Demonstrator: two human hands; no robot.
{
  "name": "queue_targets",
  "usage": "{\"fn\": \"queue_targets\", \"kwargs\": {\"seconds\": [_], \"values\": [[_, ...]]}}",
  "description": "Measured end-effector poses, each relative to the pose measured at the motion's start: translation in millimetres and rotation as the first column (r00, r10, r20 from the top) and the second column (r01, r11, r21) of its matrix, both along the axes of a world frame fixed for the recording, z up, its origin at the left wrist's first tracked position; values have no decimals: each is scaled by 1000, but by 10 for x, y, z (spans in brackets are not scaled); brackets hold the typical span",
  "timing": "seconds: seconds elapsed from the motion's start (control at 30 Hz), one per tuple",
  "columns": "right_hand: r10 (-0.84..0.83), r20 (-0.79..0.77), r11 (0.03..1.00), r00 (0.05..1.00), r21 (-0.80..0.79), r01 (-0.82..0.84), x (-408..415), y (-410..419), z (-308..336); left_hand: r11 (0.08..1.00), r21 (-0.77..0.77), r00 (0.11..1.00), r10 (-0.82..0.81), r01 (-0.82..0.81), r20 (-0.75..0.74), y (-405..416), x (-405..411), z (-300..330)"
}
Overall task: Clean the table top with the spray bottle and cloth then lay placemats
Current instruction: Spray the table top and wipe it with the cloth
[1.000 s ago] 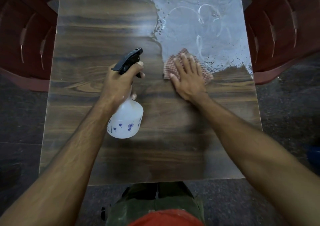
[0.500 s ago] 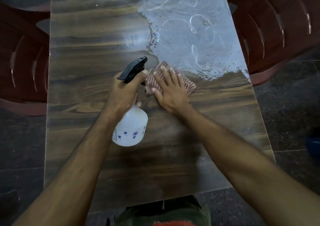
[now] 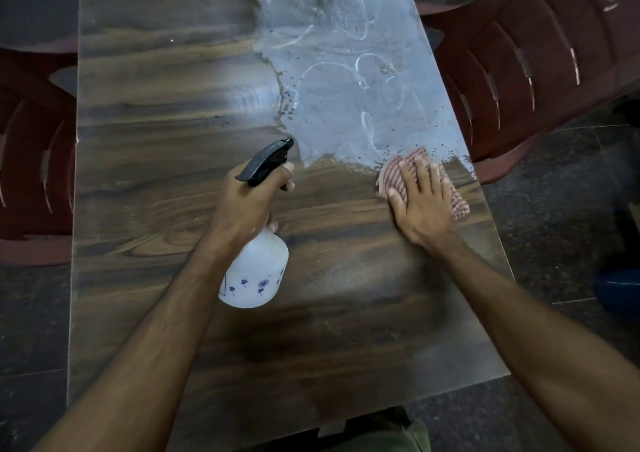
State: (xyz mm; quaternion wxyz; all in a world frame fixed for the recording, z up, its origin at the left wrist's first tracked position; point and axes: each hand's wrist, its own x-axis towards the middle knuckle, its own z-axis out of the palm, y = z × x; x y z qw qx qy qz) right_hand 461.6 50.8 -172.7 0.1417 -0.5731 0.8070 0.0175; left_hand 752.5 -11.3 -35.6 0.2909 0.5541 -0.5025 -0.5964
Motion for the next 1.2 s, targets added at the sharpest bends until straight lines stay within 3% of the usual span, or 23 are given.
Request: {"fn": "queue_targets", "kwargs": {"seconds": [0.1, 0.2, 0.3, 0.4, 0.57, 0.7, 0.87, 0.97, 1.2], "values": [[-21, -8, 1000, 1000, 0, 21, 59, -486, -19, 1000, -8, 1000, 1, -1, 15, 3, -68, -39], [148, 21, 989, 989, -9, -148, 397, -629, -7, 1000, 9, 1000, 2, -2, 24, 6, -198, -64], [338, 54, 941, 939, -34, -337, 618, -259, -24, 999, 17, 999, -34, 34, 26, 6, -416, -52], [421, 71, 907, 904, -42, -419, 408, 193, -58, 999, 5, 999, -37, 37, 36, 3, -646, -21], [277, 10, 961, 961, 18, -277, -563, 97, -60, 1000, 4, 999, -9, 9, 48, 9, -977, -8], [189, 5, 982, 982, -3, -189, -639, -460, -47, 1000, 9, 997, -14, 13, 79, 18, -1218, -37], [384, 30, 923, 923, -39, -382, -194, -168, -75, 996, -22, 976, -84, 91, 201, -14, -1574, -58], [416, 47, 909, 908, -62, -413, -215, -77, -111, 988, -44, 946, -126, 145, 299, -57, -1782, -27], [415, 60, 899, 908, -180, -399, -229, -79, -137, 999, -18, 914, -19, 29, 406, -213, -1936, -20]]}}
